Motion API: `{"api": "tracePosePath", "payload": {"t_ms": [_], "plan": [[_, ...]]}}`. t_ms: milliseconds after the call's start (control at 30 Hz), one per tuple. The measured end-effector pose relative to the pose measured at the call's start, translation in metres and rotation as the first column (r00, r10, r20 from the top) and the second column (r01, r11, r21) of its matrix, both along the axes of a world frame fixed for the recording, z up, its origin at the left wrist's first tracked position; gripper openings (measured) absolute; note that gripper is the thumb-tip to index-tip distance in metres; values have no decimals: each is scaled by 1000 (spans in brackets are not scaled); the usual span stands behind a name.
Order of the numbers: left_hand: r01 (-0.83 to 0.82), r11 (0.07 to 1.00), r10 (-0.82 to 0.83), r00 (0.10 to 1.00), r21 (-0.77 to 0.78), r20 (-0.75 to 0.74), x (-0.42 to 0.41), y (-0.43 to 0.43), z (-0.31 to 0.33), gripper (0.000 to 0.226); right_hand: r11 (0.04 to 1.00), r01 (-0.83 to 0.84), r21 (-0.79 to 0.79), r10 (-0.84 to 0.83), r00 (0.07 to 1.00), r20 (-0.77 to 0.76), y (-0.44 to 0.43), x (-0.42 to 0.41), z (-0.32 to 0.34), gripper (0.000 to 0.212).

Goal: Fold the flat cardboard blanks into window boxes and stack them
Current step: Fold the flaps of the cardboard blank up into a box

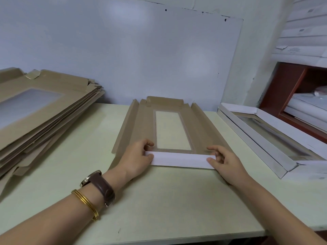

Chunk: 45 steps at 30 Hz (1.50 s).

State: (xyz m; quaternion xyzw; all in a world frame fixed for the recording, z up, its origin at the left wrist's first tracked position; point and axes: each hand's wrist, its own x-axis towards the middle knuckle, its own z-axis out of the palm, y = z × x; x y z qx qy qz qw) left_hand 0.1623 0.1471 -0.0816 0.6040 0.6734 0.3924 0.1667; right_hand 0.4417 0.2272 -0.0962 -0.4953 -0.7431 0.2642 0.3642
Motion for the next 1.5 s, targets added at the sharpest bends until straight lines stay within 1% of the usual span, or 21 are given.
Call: {"api": "tracePosePath", "payload": {"t_ms": [100, 200, 267, 333, 400, 467, 533, 633, 767, 933, 1033, 1100, 1233, 1300, 1367, 1433, 1500], "plan": [[60, 998, -59, 986, 6, -153, 2, -4, -2, 34, 999, -9, 50, 2, 990, 143, -5, 0, -3, 38], [136, 991, -124, 939, 13, -320, 5, -9, -8, 41, 988, -62, 144, 15, 950, 312, -12, -4, -5, 42], [225, 974, -209, 904, -1, -372, 11, -12, -11, 51, 970, -134, 201, 41, 911, 410, -17, -10, -5, 43], [308, 950, -297, 858, -44, -418, 20, -13, -13, 63, 949, -227, 219, 105, 883, 458, -25, -21, -3, 38], [341, 935, -344, 811, -95, -473, 28, -10, -16, 63, 934, -303, 188, 175, 849, 498, -35, -35, -2, 32], [346, 929, -362, 767, -134, -529, 33, -6, -21, 55, 914, -386, 122, 260, 791, 554, -44, -51, -4, 48], [336, 920, -390, 734, -203, -556, 36, -5, -25, 59, 915, -402, 26, 307, 737, 602, -50, -62, -7, 62], [299, 901, -433, 680, -315, -592, 37, -4, -30, 66, 921, -388, -46, 315, 669, 673, -53, -68, -10, 69], [250, 889, -444, 673, -383, -591, 35, -5, -27, 73, 927, -364, -97, 322, 632, 705, -50, -60, -8, 75], [158, 871, -434, 689, -465, -580, 24, -8, -21, 81, 951, -243, -189, 299, 584, 755, -41, -33, 1, 85], [106, 861, -426, 686, -498, -590, 15, -11, -17, 88, 951, -210, -227, 308, 580, 754, -36, -18, 8, 98], [76, 864, -410, 679, -497, -609, 9, -13, -15, 92, 950, -203, -239, 313, 576, 755, -34, -8, 11, 100], [34, 891, -363, 654, -453, -664, 1, -15, -17, 96, 958, -198, -206, 282, 546, 789, -31, 2, 9, 96], [29, 907, -340, 641, -421, -688, 0, -16, -19, 96, 962, -204, -181, 265, 549, 793, -30, 2, 6, 93], [44, 931, -309, 626, -363, -716, 0, -18, -21, 96, 964, -212, -158, 255, 587, 769, -30, 3, 4, 89], [73, 962, -254, 601, -265, -757, 0, -18, -20, 96, 966, -235, -110, 238, 629, 740, -31, 3, 4, 88], [93, 977, -207, 588, -189, -782, 0, -20, -17, 95, 965, -259, -51, 212, 647, 732, -33, 3, 4, 90]]}}
